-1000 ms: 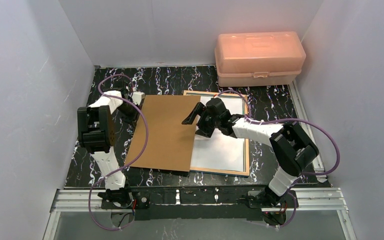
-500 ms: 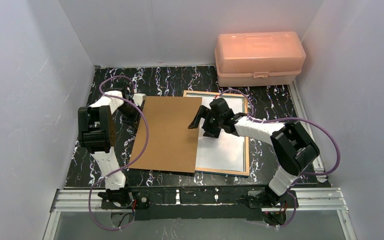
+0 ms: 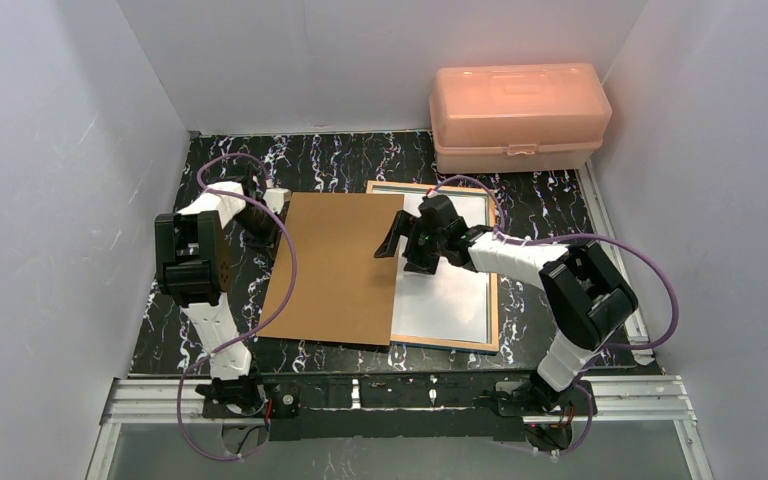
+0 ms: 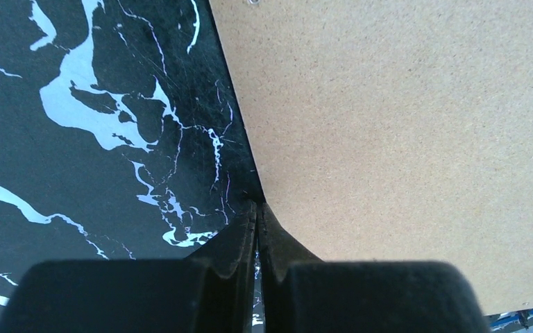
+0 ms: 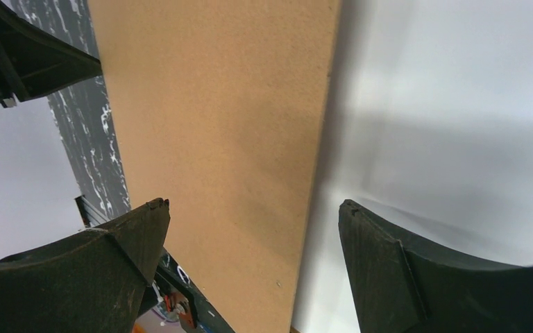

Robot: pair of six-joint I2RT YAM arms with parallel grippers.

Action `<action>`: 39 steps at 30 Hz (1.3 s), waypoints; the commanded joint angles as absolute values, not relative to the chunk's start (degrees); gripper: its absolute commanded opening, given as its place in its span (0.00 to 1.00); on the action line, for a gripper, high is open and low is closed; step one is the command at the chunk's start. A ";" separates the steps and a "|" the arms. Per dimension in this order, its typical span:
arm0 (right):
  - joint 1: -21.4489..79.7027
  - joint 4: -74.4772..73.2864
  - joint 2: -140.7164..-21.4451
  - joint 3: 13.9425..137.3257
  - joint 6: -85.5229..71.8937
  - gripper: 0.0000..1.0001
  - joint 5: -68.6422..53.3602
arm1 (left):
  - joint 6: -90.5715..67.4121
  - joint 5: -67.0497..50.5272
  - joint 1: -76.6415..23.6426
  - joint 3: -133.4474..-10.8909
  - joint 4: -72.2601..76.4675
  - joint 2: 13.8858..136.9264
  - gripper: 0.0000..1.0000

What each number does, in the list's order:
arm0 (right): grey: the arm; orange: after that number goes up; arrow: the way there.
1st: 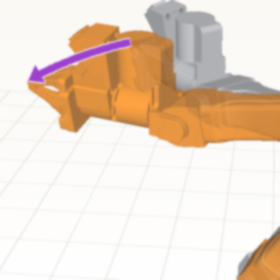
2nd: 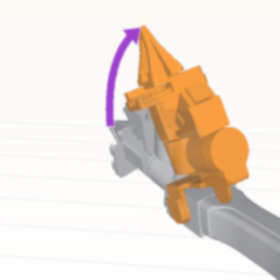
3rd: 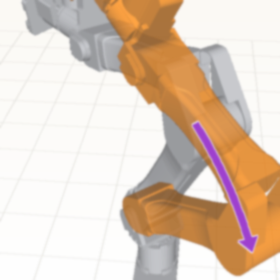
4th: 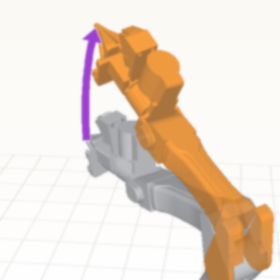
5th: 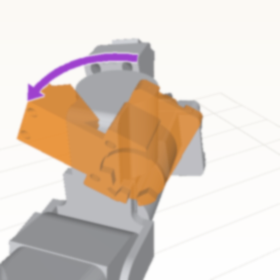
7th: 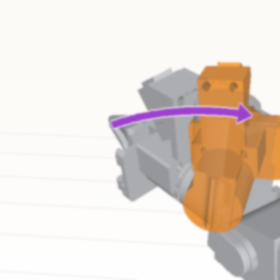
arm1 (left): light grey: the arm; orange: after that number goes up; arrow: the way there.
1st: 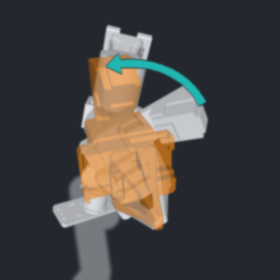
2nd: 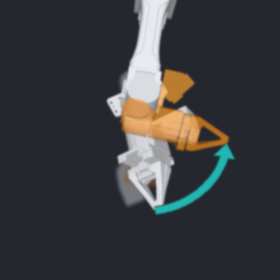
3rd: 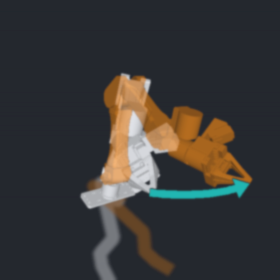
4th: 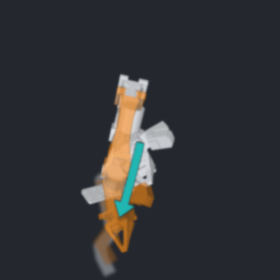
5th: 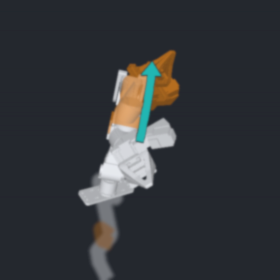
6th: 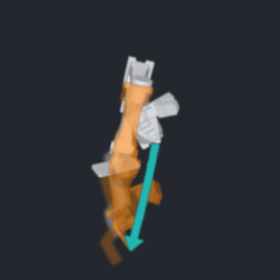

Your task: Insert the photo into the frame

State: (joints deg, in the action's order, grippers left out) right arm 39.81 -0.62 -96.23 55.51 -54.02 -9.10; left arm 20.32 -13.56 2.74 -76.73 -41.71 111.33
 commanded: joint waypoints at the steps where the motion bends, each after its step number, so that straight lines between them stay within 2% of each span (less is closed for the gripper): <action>1: 39.55 4.47 -98.00 56.79 -55.10 0.99 -11.17 | 19.78 -15.37 2.90 -74.93 -45.13 111.49 0.00; 8: 39.56 6.01 -100.73 57.49 -55.70 0.95 -12.92 | 19.60 -16.08 3.16 -74.79 -45.09 111.53 0.00; 11: 39.55 8.84 -101.19 57.18 -57.08 0.91 -14.11 | 19.54 -16.29 3.13 -74.73 -45.09 111.62 0.00; 14: 39.56 11.61 -101.63 57.15 -58.61 0.81 -15.57 | 19.43 -16.57 3.12 -74.70 -45.00 111.86 0.00; 18: 39.75 15.78 -100.83 57.04 -61.08 0.64 -17.25 | 19.26 -17.06 3.16 -74.79 -45.05 112.05 0.00; 23: 40.61 17.17 -99.94 58.73 -61.42 0.57 -17.79 | 19.25 -17.85 3.12 -75.05 -45.00 112.24 0.00; 27: 41.24 17.85 -102.37 59.93 -61.88 0.42 -19.54 | 19.06 -19.09 3.15 -75.15 -45.09 111.88 0.00; 29: 41.72 18.42 -103.22 60.38 -62.21 0.38 -20.29 | 19.20 -19.64 3.09 -75.02 -45.09 111.33 0.00; 32: 41.84 17.91 -103.04 60.98 -62.27 0.19 -20.34 | 19.76 -19.95 3.20 -75.06 -45.57 110.41 0.00; 34: 41.88 16.41 -101.81 61.69 -62.06 0.09 -19.31 | 20.52 -20.51 3.51 -76.11 -46.77 109.25 0.00; 35: 41.85 15.75 -101.00 62.20 -62.12 0.07 -18.79 | 21.07 -21.26 3.82 -77.29 -48.03 108.46 0.01; 36: 41.84 15.11 -100.24 62.86 -62.37 0.07 -18.17 | 21.62 -22.55 4.24 -78.78 -49.40 107.16 0.09; 39: 41.76 13.92 -98.62 66.13 -64.45 0.03 -16.38 | 25.91 -32.63 6.46 -83.87 -53.76 100.35 0.44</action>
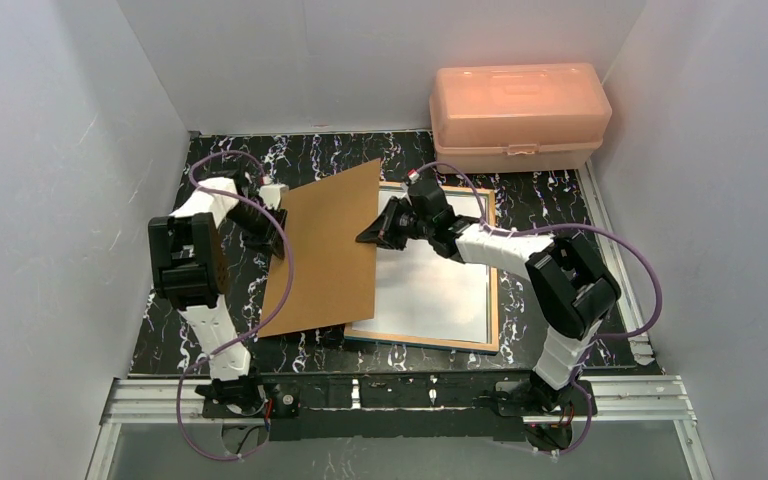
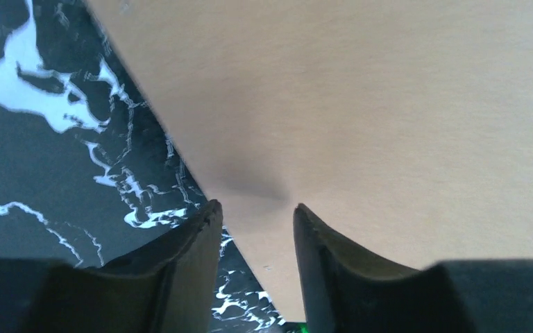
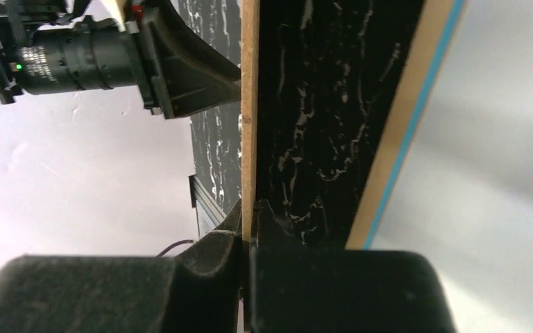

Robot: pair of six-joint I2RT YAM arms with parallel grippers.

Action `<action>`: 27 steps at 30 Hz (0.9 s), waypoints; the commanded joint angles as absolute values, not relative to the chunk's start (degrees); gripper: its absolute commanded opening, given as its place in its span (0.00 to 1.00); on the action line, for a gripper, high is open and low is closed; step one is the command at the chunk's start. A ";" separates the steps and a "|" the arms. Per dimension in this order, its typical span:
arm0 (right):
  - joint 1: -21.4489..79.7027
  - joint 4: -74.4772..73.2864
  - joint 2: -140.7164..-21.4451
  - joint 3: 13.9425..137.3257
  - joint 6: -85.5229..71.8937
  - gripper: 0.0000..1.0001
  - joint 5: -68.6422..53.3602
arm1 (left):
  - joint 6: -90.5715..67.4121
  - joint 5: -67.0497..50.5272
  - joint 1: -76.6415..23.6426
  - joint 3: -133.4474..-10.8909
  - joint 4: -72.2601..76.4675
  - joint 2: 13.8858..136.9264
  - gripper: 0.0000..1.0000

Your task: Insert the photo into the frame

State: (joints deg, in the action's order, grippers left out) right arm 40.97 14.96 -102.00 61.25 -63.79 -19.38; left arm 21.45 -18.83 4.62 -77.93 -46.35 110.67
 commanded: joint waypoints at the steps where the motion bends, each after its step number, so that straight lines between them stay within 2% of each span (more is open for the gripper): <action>1: 41.75 13.12 -98.47 67.98 -65.31 0.02 -15.58 | 27.96 -36.36 7.00 -84.40 -54.09 97.20 0.56; 2: 41.75 12.19 -98.56 69.97 -66.18 0.01 -14.86 | 31.09 -39.68 7.30 -84.49 -54.09 93.43 0.65; 3: 41.75 11.02 -98.64 72.10 -67.12 0.01 -14.12 | 33.60 -42.54 7.37 -84.27 -53.97 89.79 0.70; 7: 41.76 7.18 -100.08 81.34 -70.83 0.01 -10.74 | 42.09 -49.95 7.36 -82.32 -53.37 76.47 0.80; 17: 41.07 8.67 -100.96 91.40 -77.45 0.01 -10.48 | 78.21 -53.98 7.32 -63.83 -57.32 47.33 0.79; 27: 40.96 13.06 -98.37 86.77 -82.89 0.01 -11.94 | 95.32 -52.94 6.89 -62.73 -57.69 45.78 0.76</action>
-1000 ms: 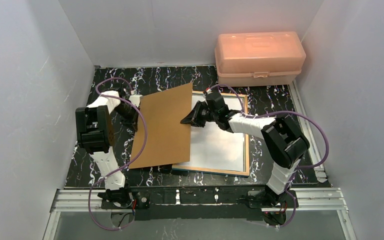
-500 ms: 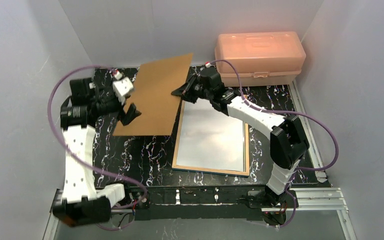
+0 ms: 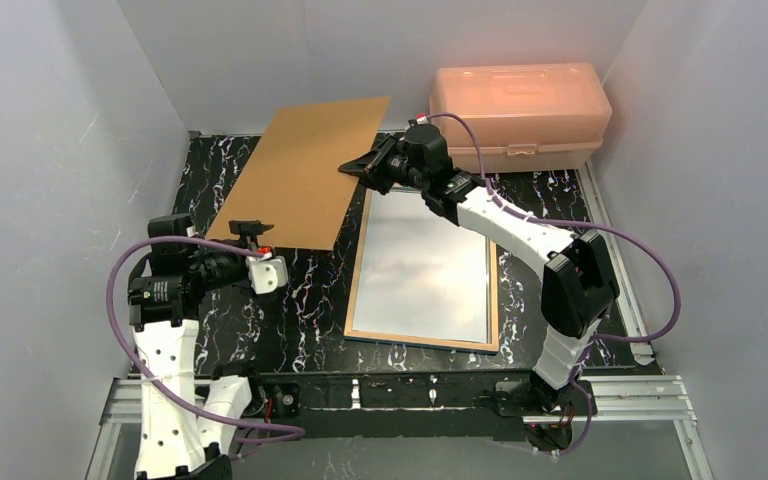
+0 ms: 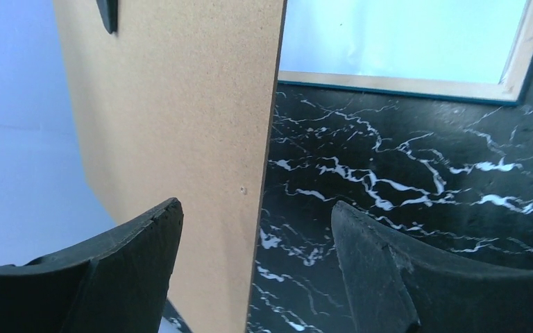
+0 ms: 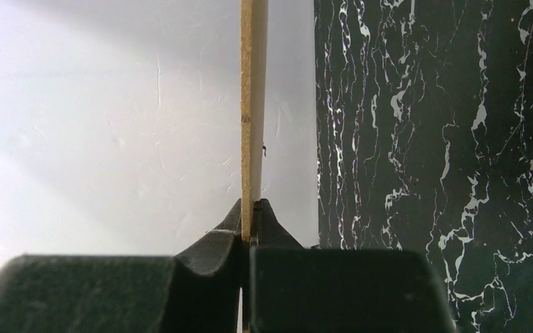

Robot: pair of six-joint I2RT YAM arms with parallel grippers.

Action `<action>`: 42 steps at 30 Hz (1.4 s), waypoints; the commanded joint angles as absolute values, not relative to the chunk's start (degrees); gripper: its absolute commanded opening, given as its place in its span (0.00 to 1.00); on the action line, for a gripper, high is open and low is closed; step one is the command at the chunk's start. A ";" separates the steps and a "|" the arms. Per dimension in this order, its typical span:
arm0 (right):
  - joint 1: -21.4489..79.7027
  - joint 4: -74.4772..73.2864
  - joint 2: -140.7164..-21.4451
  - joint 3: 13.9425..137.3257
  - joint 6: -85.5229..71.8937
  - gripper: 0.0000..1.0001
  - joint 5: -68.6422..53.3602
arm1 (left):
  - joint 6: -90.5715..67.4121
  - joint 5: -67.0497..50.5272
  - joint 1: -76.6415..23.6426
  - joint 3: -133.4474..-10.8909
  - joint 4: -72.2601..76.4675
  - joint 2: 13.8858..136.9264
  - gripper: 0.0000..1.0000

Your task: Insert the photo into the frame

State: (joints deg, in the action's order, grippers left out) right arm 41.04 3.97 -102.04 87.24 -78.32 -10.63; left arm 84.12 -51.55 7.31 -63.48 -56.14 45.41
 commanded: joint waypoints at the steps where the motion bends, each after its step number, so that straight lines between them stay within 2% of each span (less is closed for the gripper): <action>1: 40.98 13.39 -98.30 86.75 -83.38 0.01 -12.03 | 97.22 -52.66 6.67 -62.23 -57.65 45.87 0.76; 8: 41.33 14.57 -97.17 85.01 -86.15 0.01 -13.51 | 93.87 -50.09 5.81 -58.27 -39.24 46.67 0.67; 11: 41.38 15.46 -96.68 84.05 -87.19 0.01 -13.64 | 93.11 -49.20 5.35 -55.08 -31.26 47.17 0.60; 13: 41.41 15.68 -96.76 83.89 -87.46 0.01 -14.16 | 89.09 -48.19 4.99 -52.77 -22.74 47.31 0.49; 16: 41.40 15.29 -96.37 83.07 -87.04 0.05 -14.37 | 82.53 -47.17 4.76 -52.75 -15.40 48.18 0.27; 19: 41.11 15.43 -96.10 81.90 -85.86 0.16 -15.72 | 80.58 -47.59 4.75 -54.30 -15.31 48.85 0.04; 20: 40.88 15.46 -96.21 81.83 -85.45 0.21 -16.65 | 80.43 -47.85 4.75 -54.47 -15.00 48.74 0.00; 24: 40.15 15.51 -96.65 82.09 -82.27 0.40 -20.70 | 79.87 -48.74 4.75 -55.02 -13.73 48.75 0.00; 27: 38.55 13.80 -97.41 83.15 -77.40 0.59 -24.99 | 79.08 -49.37 4.74 -56.02 -13.40 49.14 0.00; 31: 34.81 8.99 -99.90 88.77 -66.42 0.78 -36.23 | 78.79 -50.39 4.75 -59.18 -16.50 50.27 0.00; 34: 32.16 -3.44 -101.93 96.97 -50.47 0.88 -46.34 | 78.74 -51.06 4.75 -63.50 -23.04 51.90 0.00; 35: 31.06 -9.86 -102.20 100.43 -43.97 0.94 -48.03 | 78.66 -51.16 4.75 -64.81 -24.84 52.54 0.00; 38: 29.83 -26.85 -99.35 106.91 -21.48 0.99 -44.19 | 76.96 -52.01 4.70 -68.41 -29.04 53.99 0.00; 42: 29.92 -27.67 -89.07 101.00 -2.32 0.99 -34.99 | 75.66 -54.41 4.75 -74.33 -36.05 56.21 0.00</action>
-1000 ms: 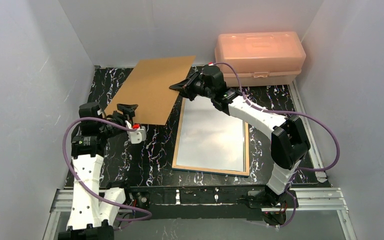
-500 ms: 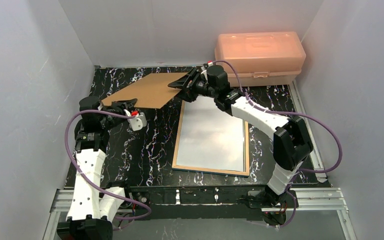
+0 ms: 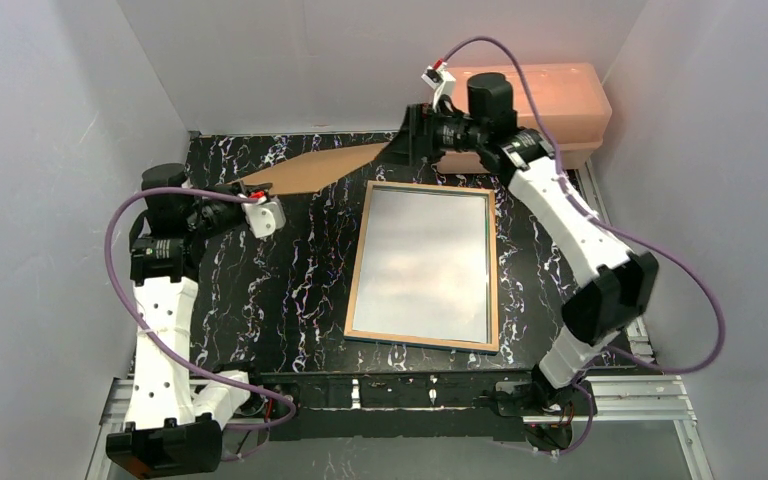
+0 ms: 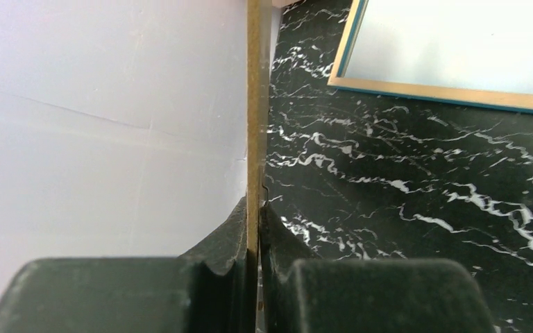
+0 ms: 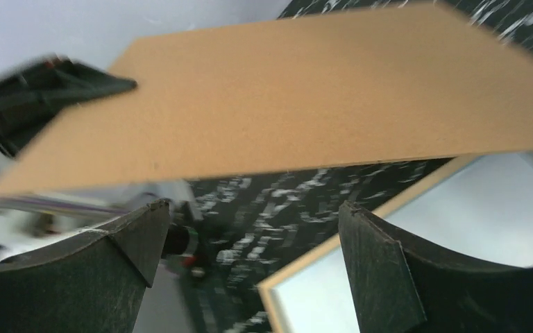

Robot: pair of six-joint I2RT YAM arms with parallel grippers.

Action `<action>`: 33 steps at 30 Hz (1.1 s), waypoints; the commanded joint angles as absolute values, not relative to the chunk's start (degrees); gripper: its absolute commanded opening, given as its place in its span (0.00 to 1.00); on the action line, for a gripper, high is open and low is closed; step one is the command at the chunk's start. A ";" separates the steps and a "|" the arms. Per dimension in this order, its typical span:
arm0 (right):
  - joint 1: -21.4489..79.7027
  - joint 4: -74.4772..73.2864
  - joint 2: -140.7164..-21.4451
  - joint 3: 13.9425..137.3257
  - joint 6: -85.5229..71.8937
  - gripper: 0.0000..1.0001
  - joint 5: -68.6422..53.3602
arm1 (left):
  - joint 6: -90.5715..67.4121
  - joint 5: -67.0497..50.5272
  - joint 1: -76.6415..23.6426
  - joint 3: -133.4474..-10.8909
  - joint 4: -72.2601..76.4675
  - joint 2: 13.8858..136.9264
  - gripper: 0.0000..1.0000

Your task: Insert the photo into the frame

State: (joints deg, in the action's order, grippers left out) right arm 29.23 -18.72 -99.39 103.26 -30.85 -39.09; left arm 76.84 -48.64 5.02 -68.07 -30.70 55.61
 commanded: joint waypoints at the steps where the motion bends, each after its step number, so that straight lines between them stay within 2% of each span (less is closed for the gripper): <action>1: 29.94 -25.78 -85.75 97.89 1.57 0.99 -33.99 | 75.34 -55.05 4.72 -75.79 -38.15 56.67 0.00; 5: 30.62 -17.47 -74.08 85.09 14.36 0.99 -33.20 | 75.83 -58.49 4.75 -80.61 -46.40 57.61 0.00; 8: 31.20 -13.34 -70.18 81.04 17.98 0.99 -36.59 | 77.42 -61.37 4.75 -82.23 -50.58 56.89 0.00; 16: 38.44 -19.36 -74.22 85.33 27.66 0.90 -34.87 | 80.36 -64.92 4.72 -86.04 -60.59 55.51 0.00; 23: 44.88 -24.28 -78.86 89.45 31.97 0.80 -31.20 | 80.68 -66.12 4.75 -86.01 -62.15 54.23 0.00; 26: 47.12 -24.22 -79.95 89.65 32.51 0.65 -27.56 | 79.72 -67.10 4.75 -86.86 -62.31 54.27 0.00; 30: 48.57 -23.92 -80.41 89.65 32.42 0.30 -24.90 | 77.52 -67.63 4.74 -88.45 -62.15 55.17 0.00; 33: 49.63 -22.93 -79.33 89.39 31.86 0.09 -24.28 | 75.97 -67.23 4.72 -87.45 -59.38 54.67 0.00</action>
State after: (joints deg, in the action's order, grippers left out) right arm 48.53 -23.94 -80.42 86.98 33.43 -27.20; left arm 77.14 -62.17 4.91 -85.82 -63.79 55.64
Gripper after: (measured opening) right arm 0.208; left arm 0.029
